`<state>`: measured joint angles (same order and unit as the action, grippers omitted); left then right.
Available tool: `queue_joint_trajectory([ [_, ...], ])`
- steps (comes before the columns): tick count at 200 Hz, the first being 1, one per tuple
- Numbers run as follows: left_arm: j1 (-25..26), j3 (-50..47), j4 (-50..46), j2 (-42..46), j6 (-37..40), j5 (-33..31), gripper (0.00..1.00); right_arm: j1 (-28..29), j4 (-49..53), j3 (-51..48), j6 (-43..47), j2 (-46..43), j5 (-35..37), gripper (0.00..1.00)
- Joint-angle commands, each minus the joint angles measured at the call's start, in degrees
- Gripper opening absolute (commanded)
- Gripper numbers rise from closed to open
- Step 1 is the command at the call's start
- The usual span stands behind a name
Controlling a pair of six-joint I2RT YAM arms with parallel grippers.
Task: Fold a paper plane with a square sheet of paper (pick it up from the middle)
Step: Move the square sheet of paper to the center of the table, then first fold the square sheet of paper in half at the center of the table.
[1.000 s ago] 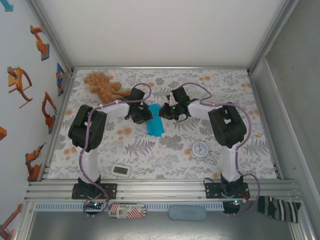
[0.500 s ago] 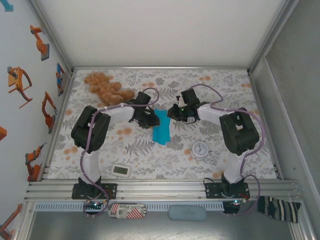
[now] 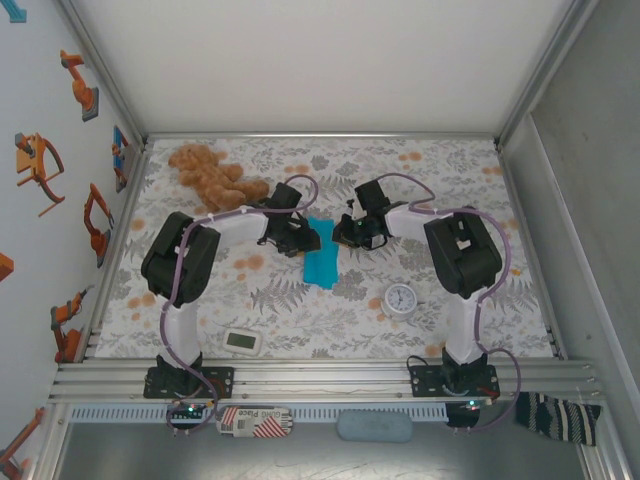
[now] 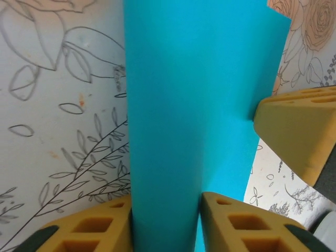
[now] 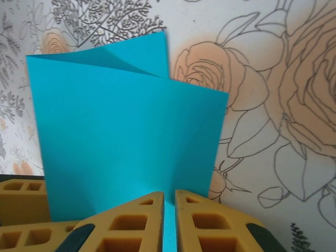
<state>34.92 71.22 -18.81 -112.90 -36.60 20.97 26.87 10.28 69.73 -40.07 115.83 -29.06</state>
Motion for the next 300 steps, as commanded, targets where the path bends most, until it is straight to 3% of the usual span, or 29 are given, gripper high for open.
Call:
queue_joint_trajectory([
  [1,0.2,-0.6,-5.2,4.1,-1.2,-5.3,0.43,0.5,3.8,1.4,1.7,1.7,1.5,0.13],
  [38,3.2,-0.2,-12.0,7.2,-5.9,-15.3,0.61,0.7,3.5,1.9,1.5,1.7,0.5,0.13],
  [109,5.1,3.3,-10.3,3.3,-7.9,-13.3,0.69,0.8,2.6,3.6,0.9,2.2,-1.7,0.14],
  [183,5.2,4.5,-13.6,-0.2,-15.4,-17.9,0.42,0.5,2.1,5.1,-0.8,-3.3,1.8,0.20],
  [249,5.2,3.0,-13.8,-0.8,-20.3,-20.0,0.39,0.2,0.8,2.0,-2.4,-5.0,3.7,0.20],
  [300,5.2,3.7,-14.4,-3.2,-22.8,-20.1,0.45,-0.1,0.4,1.4,-2.7,-4.6,3.2,0.20],
])
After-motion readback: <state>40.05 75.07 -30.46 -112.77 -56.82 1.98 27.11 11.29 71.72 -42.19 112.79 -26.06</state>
